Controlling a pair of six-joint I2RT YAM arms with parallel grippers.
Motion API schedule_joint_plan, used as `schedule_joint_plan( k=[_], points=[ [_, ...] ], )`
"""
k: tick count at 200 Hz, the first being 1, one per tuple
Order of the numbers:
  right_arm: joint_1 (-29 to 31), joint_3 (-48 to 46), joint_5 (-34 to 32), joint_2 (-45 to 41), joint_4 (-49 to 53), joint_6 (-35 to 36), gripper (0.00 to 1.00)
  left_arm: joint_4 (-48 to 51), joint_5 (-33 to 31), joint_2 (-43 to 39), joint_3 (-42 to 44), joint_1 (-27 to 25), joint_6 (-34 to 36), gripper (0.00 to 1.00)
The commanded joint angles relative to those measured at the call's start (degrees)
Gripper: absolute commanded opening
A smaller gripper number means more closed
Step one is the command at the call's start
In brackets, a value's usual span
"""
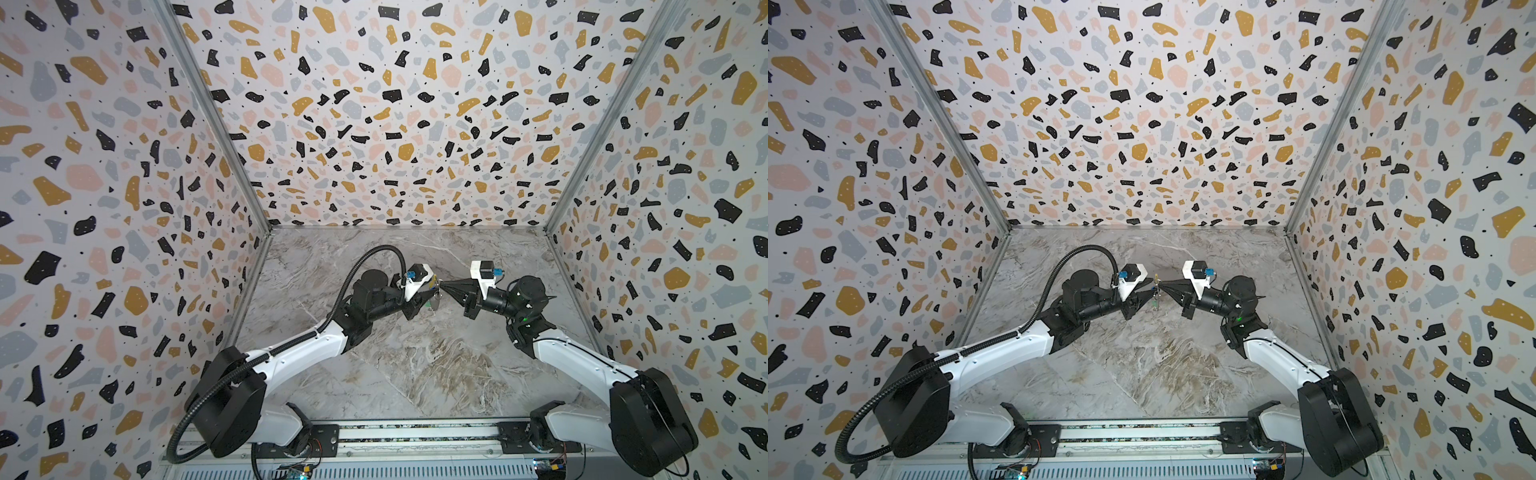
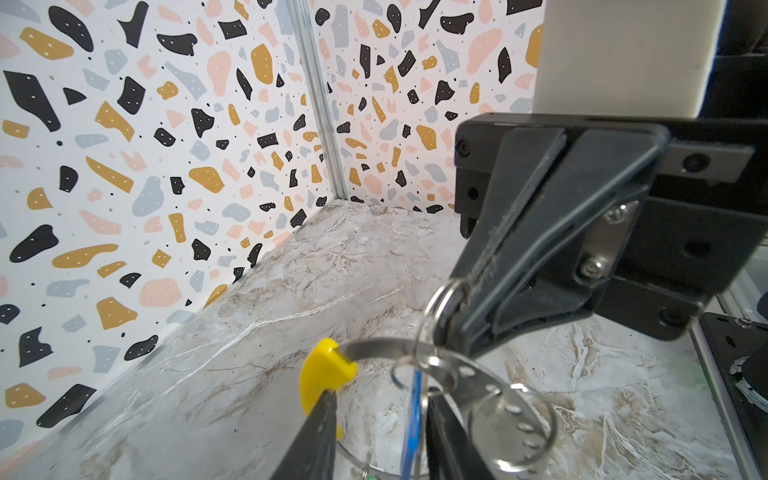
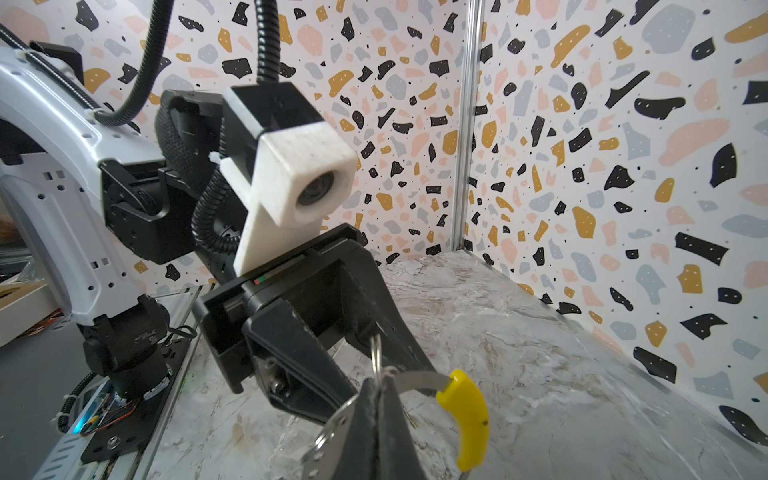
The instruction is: Remove the keys from the keyring
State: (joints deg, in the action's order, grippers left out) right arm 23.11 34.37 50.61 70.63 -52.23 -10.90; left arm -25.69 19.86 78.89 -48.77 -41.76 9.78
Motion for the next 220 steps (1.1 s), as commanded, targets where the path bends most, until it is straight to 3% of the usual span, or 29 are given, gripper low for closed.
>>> schedule_joint_plan(
  k=[1,35,87,142,220],
  points=[
    [0.22,-0.3,-0.86,-1.6,-7.89,-3.33,0.0,-1.12,-1.69,-2.76,-0.08,0.14,1.02,0.37],
    [0.09,-1.48,-0.21,-0.69,-14.52,-6.74,0.0,-1.38,1.94,-6.12,3.22,3.45,-0.11,0.37],
    [-0.34,-1.63,1.21,0.9,-18.62,-9.4,0.0,2.01,7.62,-11.63,2.67,6.78,1.45,0.28],
    [-0.27,-1.4,2.26,1.61,-20.0,-10.27,0.0,0.35,14.62,-8.47,-4.84,6.69,-1.21,0.31],
    [-0.28,-1.21,3.07,1.96,-20.99,-11.25,0.0,-3.84,19.8,-5.35,-6.16,5.54,-5.13,0.31]
  ],
)
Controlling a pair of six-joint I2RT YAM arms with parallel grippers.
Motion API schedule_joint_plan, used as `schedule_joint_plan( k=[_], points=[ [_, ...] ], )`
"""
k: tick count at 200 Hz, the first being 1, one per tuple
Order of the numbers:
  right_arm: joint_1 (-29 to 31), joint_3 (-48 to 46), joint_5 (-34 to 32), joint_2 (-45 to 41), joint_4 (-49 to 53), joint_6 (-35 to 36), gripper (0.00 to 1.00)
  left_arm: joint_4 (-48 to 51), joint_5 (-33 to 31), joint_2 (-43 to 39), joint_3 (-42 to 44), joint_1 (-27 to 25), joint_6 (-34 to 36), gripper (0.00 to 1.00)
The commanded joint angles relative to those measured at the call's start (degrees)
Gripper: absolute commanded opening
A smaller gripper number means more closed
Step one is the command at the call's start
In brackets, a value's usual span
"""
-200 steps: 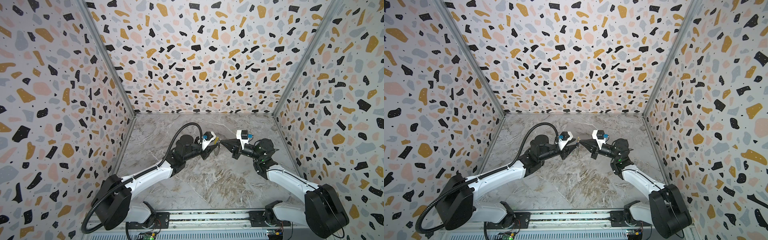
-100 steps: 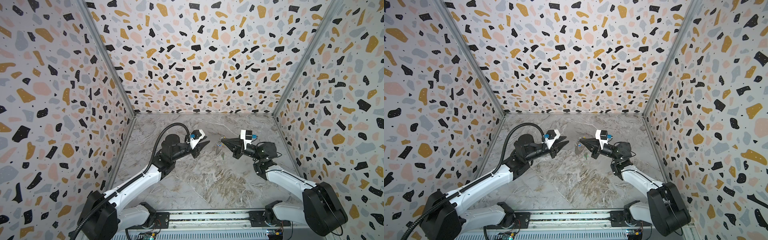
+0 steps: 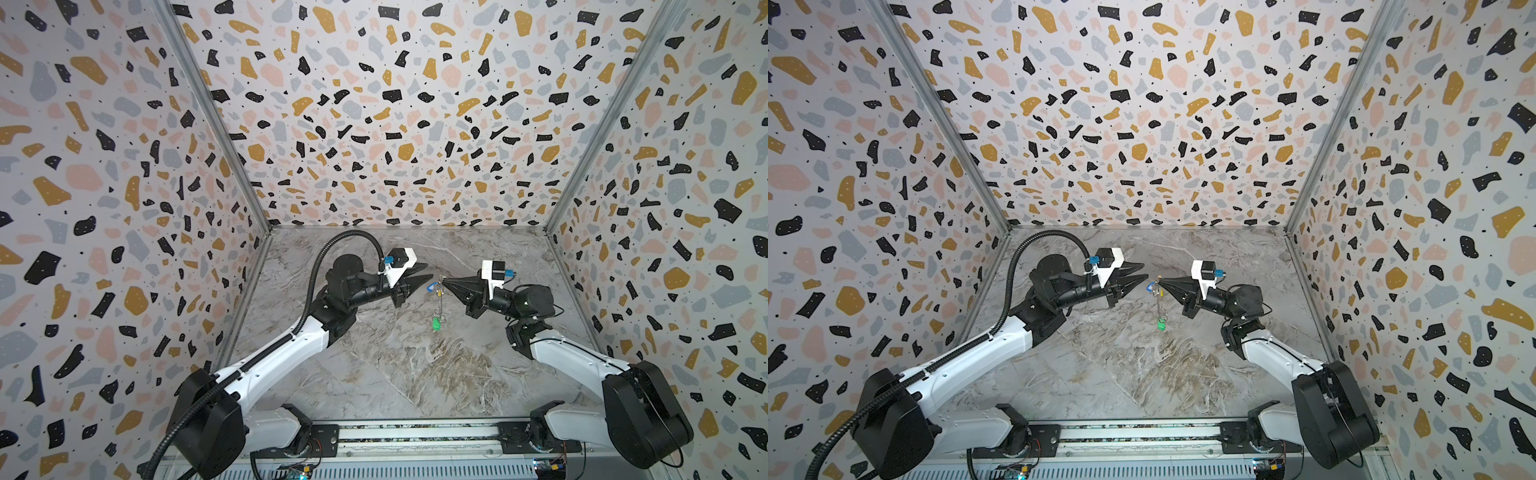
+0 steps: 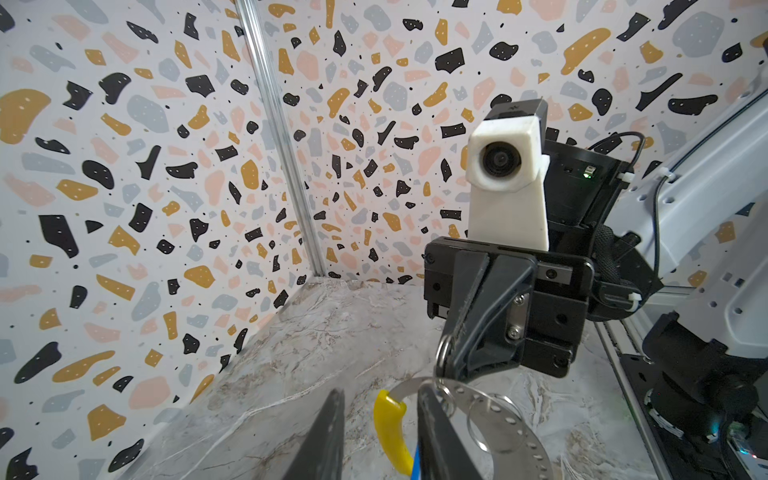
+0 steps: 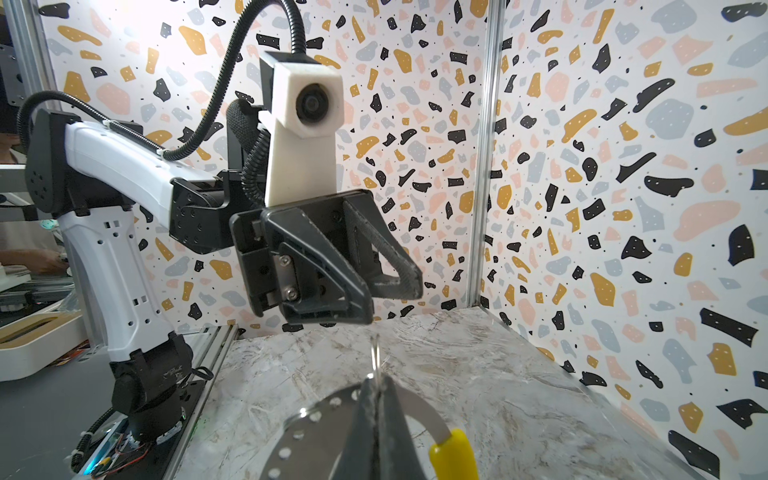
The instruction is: Remove the keys from the keyring
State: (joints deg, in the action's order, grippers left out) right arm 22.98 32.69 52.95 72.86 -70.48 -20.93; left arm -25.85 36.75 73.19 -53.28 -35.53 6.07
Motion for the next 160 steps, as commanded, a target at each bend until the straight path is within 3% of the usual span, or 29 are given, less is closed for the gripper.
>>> schedule_joint_plan(
  k=[1,71,160],
  points=[
    [-0.14,0.46,0.74,-0.27,-2.78,-1.26,0.0,-3.69,3.03,0.41,-1.7,-0.69,-1.45,0.31],
    [-0.04,0.96,1.63,-0.01,-2.39,-1.54,0.0,-4.03,4.13,2.09,-2.71,-2.0,-1.45,0.27],
    [0.12,1.5,3.41,0.61,-2.73,-1.84,0.0,-4.3,4.98,3.18,-3.06,-2.18,-1.58,0.1]
  ],
)
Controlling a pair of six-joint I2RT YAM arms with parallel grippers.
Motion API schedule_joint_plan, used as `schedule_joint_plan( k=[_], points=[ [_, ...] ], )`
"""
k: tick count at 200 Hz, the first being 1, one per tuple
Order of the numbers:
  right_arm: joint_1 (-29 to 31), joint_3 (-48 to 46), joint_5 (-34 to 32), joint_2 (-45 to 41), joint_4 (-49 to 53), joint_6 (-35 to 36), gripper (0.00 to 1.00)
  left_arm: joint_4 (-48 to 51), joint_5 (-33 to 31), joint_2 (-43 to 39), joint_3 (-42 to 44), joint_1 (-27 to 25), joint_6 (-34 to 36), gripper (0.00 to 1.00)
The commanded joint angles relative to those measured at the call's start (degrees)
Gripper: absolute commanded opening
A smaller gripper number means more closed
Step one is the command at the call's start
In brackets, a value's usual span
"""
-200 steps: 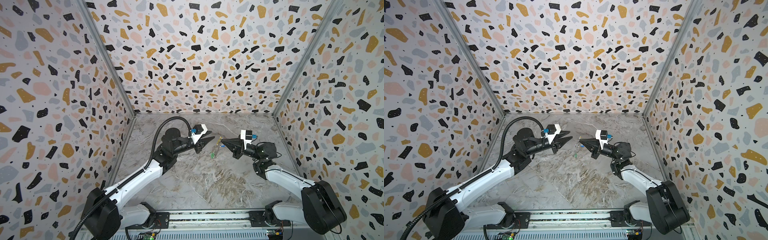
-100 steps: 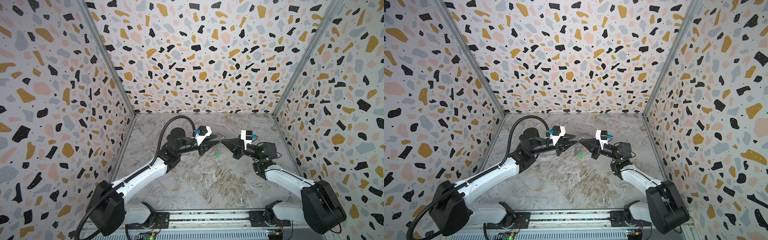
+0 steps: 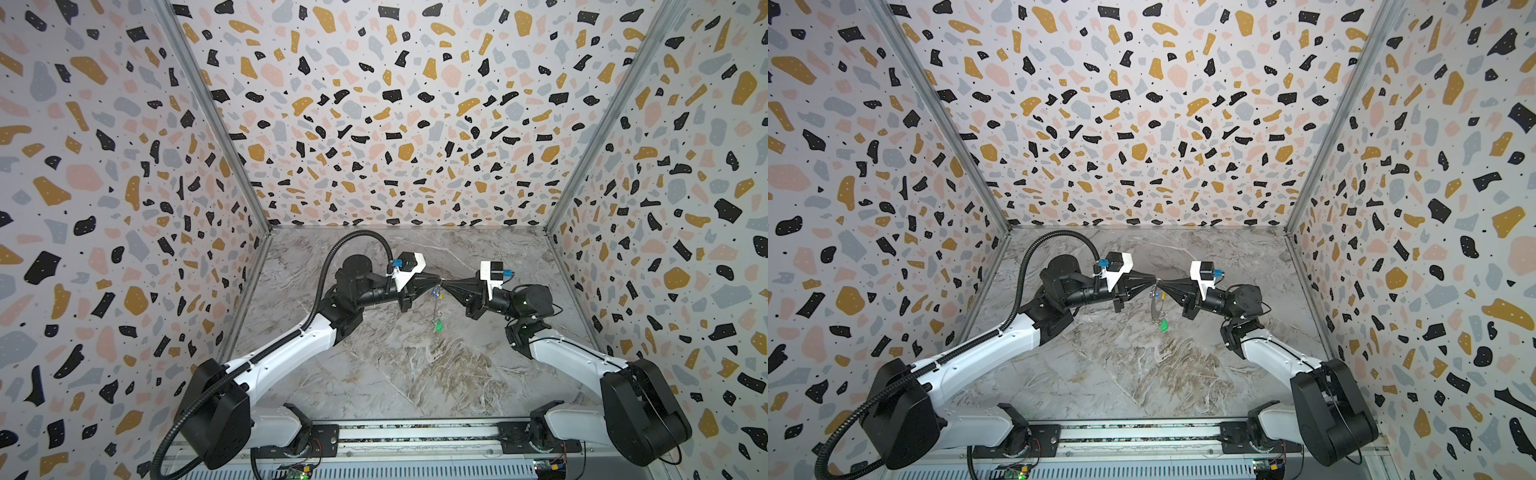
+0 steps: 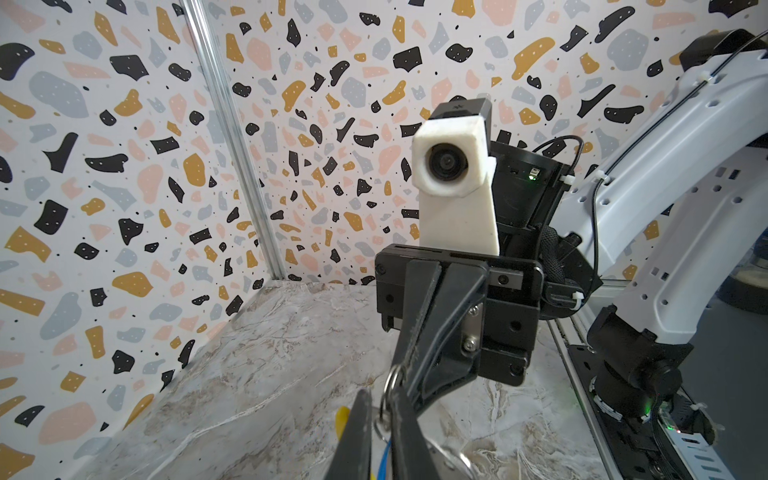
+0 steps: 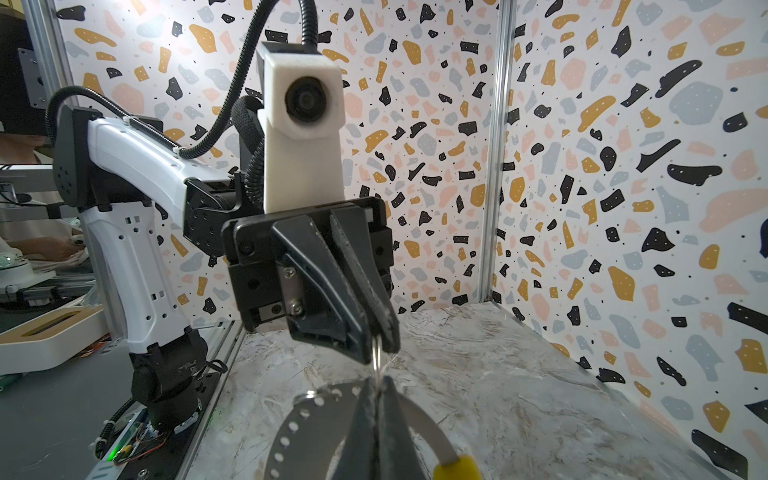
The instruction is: Remove the keys from the keyring
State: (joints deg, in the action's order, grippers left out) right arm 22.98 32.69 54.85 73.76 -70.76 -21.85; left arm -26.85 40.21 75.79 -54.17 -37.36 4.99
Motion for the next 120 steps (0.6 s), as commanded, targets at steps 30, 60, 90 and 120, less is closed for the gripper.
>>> schedule_joint_plan(
  k=[30,60,90,120],
  points=[
    [0.12,1.79,1.77,-0.02,-2.62,-1.04,0.0,-2.53,2.48,1.0,-2.51,-0.34,-0.53,0.11],
    [0.05,1.78,1.84,0.03,-2.8,-1.07,0.0,-1.37,2.84,1.41,-2.85,-0.43,-0.34,0.13],
    [0.04,1.82,1.92,0.04,-2.86,-1.1,0.0,-0.22,3.23,1.5,-3.34,-0.43,0.32,0.01],
    [-0.29,2.0,2.74,-0.7,-0.87,0.29,0.0,5.59,3.21,1.59,-5.43,-0.43,3.9,0.0]
  ],
)
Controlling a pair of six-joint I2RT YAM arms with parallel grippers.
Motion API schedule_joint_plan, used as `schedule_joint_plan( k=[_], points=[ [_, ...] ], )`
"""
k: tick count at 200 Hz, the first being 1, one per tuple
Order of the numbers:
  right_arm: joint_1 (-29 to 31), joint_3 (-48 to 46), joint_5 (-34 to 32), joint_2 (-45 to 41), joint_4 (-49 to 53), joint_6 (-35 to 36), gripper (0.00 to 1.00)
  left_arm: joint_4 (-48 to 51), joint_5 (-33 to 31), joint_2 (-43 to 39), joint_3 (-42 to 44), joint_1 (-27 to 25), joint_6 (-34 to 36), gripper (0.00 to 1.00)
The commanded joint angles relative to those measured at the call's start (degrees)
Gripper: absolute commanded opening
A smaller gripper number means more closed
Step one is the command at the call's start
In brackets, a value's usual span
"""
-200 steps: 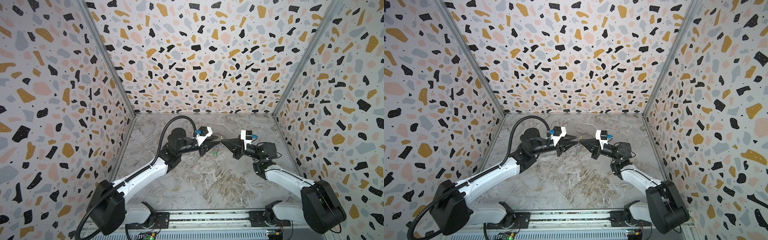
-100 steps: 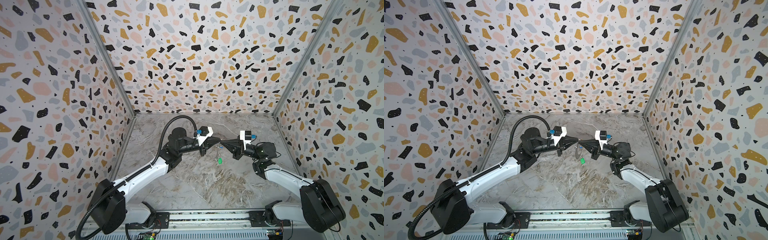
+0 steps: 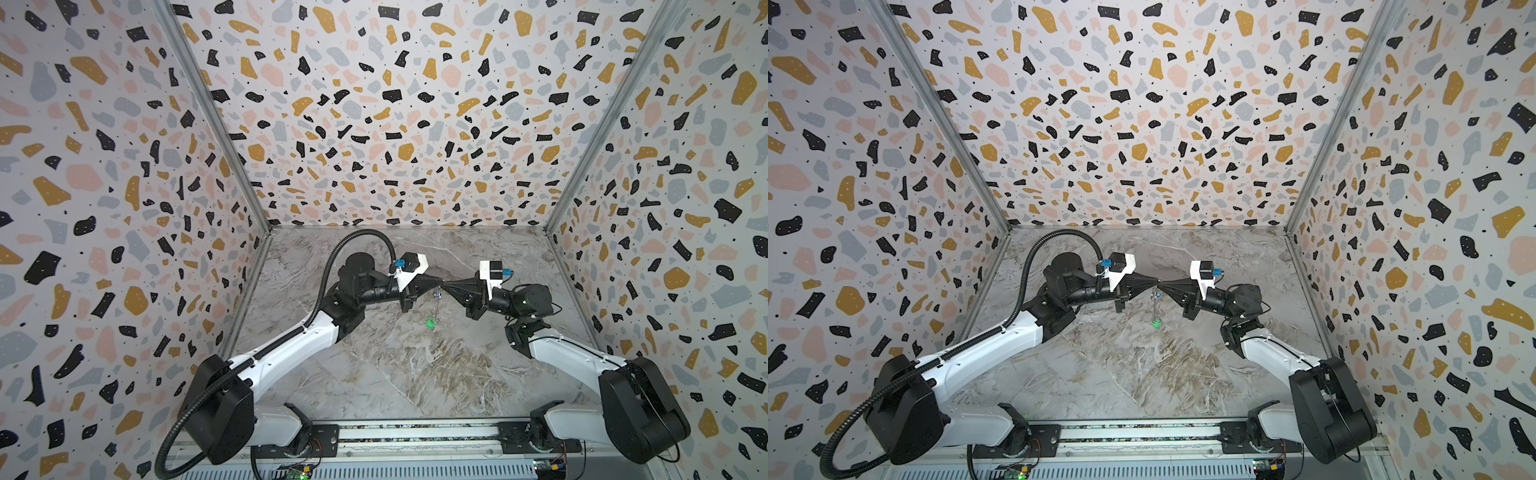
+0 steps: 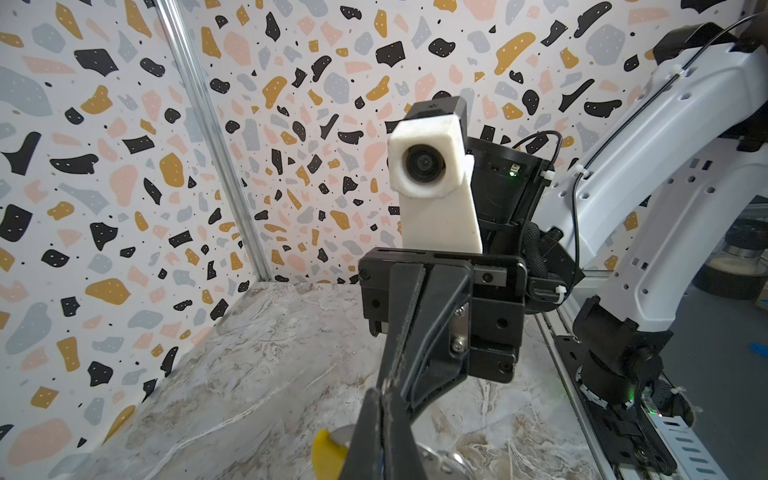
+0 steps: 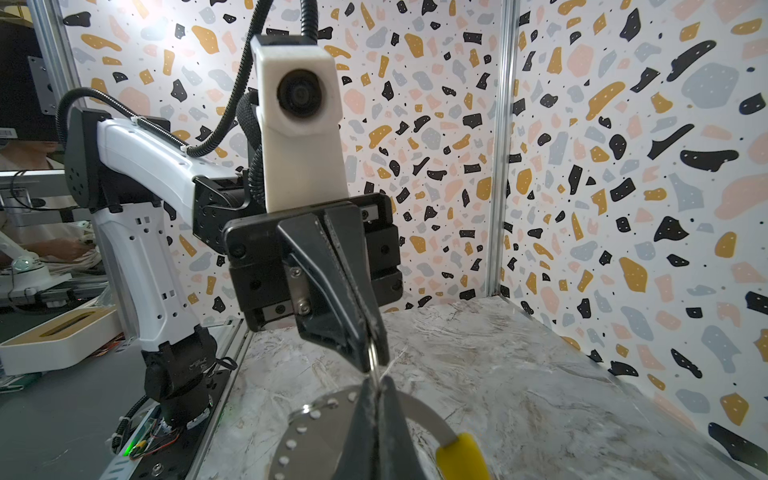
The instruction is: Remove the keys from the keyring
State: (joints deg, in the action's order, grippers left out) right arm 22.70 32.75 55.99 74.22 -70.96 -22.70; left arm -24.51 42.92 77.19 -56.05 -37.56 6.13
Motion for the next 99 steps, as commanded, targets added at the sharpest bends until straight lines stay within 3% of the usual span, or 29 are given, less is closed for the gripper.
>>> schedule_joint_plan(
  k=[1,34,47,73,99],
  points=[
    [-0.06,1.95,1.64,-1.21,-0.45,1.24,0.0,3.64,0.46,0.17,-3.72,-0.23,2.98,0.0],
    [-3.99,2.52,0.49,-7.25,13.94,10.43,0.24,20.16,-0.02,1.48,-10.83,-0.16,12.4,0.0],
    [-5.48,4.08,0.0,-10.46,23.71,17.43,0.3,26.94,-0.26,2.52,-14.08,-0.15,15.98,0.0],
    [-5.91,9.92,-1.55,-14.08,45.58,32.72,0.32,38.0,-0.85,4.93,-20.65,-0.14,21.54,0.0],
    [-5.91,13.36,-1.3,-13.96,54.9,37.99,0.31,45.45,-1.5,7.11,-25.56,-0.23,25.28,0.0]
  ],
)
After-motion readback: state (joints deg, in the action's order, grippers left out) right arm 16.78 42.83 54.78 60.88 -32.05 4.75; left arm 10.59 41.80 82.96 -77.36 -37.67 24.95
